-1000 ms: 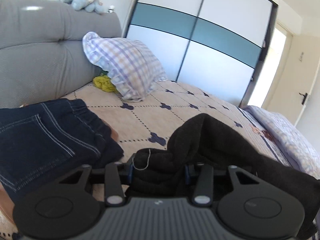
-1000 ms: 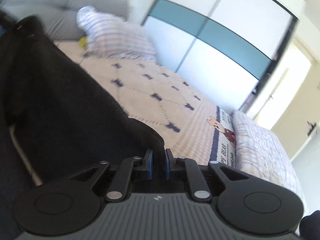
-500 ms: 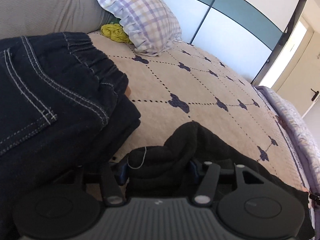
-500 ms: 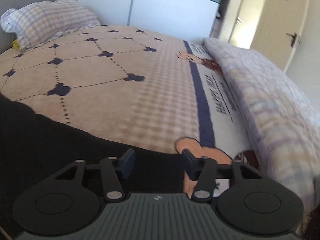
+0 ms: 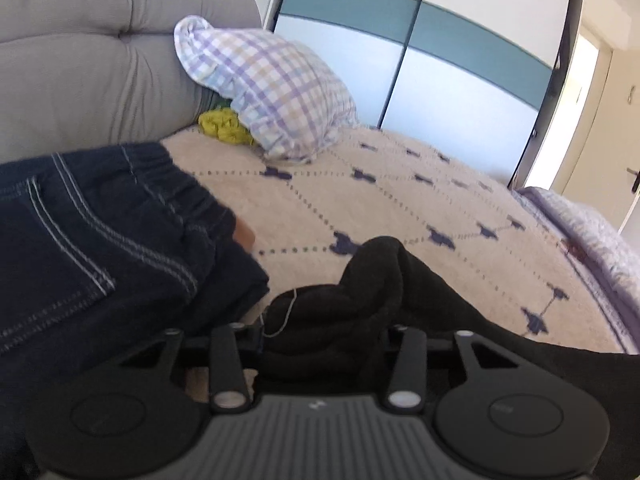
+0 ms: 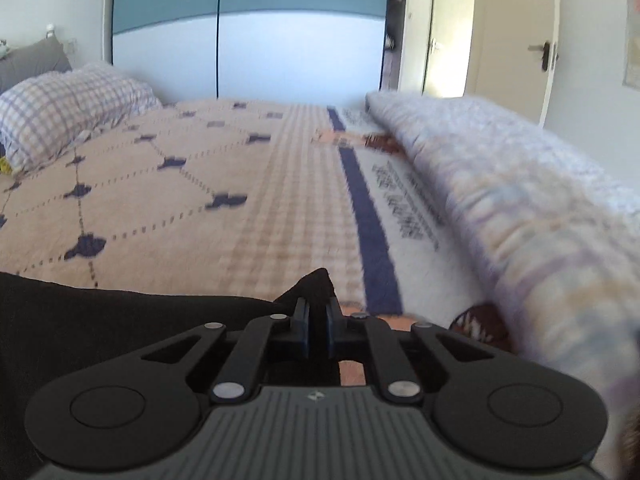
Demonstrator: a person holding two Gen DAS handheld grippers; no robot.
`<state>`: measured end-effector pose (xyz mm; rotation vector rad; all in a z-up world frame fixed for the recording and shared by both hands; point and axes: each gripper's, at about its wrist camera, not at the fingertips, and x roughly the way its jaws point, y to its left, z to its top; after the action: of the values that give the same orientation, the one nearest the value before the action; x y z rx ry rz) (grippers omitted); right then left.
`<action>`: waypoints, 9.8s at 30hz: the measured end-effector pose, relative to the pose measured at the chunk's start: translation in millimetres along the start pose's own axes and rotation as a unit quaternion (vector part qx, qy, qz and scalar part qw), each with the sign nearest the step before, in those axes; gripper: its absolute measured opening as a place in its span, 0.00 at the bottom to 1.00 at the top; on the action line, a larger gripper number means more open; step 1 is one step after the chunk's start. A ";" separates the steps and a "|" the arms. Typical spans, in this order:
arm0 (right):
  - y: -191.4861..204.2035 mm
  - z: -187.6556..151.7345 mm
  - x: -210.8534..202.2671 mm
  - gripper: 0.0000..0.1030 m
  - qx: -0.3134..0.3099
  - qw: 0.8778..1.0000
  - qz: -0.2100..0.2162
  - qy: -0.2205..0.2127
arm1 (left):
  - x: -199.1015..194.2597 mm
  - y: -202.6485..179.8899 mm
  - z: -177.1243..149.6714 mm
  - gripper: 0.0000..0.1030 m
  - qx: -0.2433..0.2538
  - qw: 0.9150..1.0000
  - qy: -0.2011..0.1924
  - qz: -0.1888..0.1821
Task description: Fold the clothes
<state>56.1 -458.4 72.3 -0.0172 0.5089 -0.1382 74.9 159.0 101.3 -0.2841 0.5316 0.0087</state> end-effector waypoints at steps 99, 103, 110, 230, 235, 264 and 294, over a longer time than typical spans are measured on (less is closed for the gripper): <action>-19.6 -29.8 47.5 0.22 0.034 0.989 0.038 0.136 | 21.7 -12.7 -43.2 0.14 0.111 0.989 0.095 0.037; -15.1 -16.7 19.2 0.10 -0.020 0.995 0.013 0.096 | -3.0 -4.9 -21.1 0.13 0.043 0.998 0.039 0.024; -2.2 -1.2 -57.6 0.10 -0.083 0.988 -0.110 -0.063 | 3.8 -24.4 -24.2 0.34 0.046 0.998 0.023 0.041; 169.5 -124.0 -115.5 0.56 -0.036 0.977 0.199 0.065 | -157.7 -8.8 -102.2 0.69 0.034 0.999 0.016 -0.002; 202.2 -139.3 -99.8 0.58 -0.114 0.972 0.195 0.070 | -80.8 -51.2 -137.7 0.69 0.094 0.991 0.100 -0.008; 61.2 -188.7 -157.9 0.65 -0.012 0.992 0.110 0.063 | -82.7 -52.0 -180.2 0.85 0.127 0.991 0.040 -0.004; -37.6 -138.2 -132.0 0.75 0.082 0.995 -0.001 0.052 | -83.3 -44.9 -178.7 0.95 0.102 0.993 0.038 -0.041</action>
<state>-130.1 -475.2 17.4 0.1504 0.6009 -0.1827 -82.4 73.1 7.8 -0.1062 0.5907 -0.1368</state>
